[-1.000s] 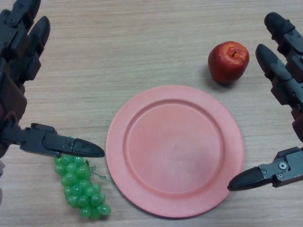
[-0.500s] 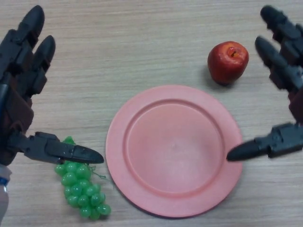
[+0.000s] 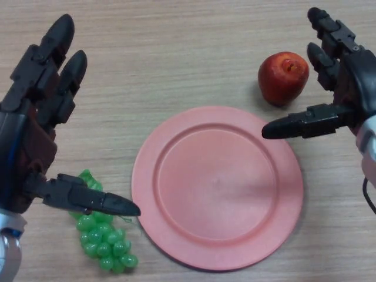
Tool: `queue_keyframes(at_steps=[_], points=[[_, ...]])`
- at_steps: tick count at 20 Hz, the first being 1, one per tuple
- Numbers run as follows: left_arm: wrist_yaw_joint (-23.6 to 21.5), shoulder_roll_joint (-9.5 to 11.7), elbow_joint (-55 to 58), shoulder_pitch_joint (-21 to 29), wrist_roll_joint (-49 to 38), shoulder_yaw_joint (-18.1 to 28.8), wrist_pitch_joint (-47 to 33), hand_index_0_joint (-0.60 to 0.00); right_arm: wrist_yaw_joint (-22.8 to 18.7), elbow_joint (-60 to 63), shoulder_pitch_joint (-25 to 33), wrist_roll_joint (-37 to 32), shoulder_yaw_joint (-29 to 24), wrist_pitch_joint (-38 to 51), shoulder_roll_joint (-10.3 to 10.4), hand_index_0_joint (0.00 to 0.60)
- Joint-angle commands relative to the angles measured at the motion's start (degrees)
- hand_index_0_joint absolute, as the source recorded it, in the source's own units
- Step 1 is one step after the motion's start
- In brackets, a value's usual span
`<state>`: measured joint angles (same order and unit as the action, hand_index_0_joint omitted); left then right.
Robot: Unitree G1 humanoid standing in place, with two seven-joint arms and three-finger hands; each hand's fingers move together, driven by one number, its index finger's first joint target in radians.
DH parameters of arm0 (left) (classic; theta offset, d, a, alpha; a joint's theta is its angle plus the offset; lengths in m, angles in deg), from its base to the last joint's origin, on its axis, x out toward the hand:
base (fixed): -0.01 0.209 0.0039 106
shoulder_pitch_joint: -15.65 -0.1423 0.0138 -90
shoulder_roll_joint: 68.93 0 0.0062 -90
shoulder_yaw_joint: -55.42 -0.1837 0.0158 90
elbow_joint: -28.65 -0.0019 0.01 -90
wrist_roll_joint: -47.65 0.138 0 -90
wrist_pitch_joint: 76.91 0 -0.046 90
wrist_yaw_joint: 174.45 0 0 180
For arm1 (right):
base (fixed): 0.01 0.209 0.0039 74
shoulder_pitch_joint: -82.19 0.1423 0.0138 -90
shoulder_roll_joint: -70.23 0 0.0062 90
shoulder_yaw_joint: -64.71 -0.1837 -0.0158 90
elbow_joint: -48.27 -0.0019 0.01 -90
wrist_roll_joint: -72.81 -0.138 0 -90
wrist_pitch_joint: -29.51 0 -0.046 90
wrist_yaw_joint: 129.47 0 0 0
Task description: Pick up the red apple and place it on the plate
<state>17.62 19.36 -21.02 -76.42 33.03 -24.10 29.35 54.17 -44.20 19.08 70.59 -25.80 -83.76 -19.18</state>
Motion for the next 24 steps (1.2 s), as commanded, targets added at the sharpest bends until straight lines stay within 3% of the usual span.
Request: queue_keyframes(at_steps=[1,8,17,18,21,22,24], points=[[0.9,1.8,3.1,1.5,-2.0,5.4,-5.5,0.0,-2.0,2.6,6.3,1.8,-2.8,13.1,-1.3,0.0],[0.9,2.6,0.2,2.0,-0.9,8.4,-8.6,0.0,-5.3,23.7,16.7,6.5,-2.2,21.9,-1.7,0.0],[1.4,2.8,-1.7,0.9,-1.4,11.1,-11.8,0.0,-14.3,52.5,27.6,12.0,-1.2,35.0,-0.6,0.0],[1.4,2.8,-1.7,0.8,-1.4,11.1,-11.8,0.0,-14.5,52.8,27.7,12.2,-1.2,35.1,-0.6,0.1],[1.4,2.6,-2.2,0.4,-1.3,11.8,-12.7,0.0,-16.4,57.0,29.4,13.9,-0.9,35.9,-0.1,0.5],[1.2,2.5,-2.4,0.2,-1.3,12.3,-13.1,0.0,-17.4,59.0,30.0,14.9,-0.8,35.8,0.4,0.596],[1.1,2.2,-2.4,-0.2,-1.4,12.6,-13.6,0.0,-18.9,60.7,30.7,16.5,-0.4,36.2,0.7,0.6]])
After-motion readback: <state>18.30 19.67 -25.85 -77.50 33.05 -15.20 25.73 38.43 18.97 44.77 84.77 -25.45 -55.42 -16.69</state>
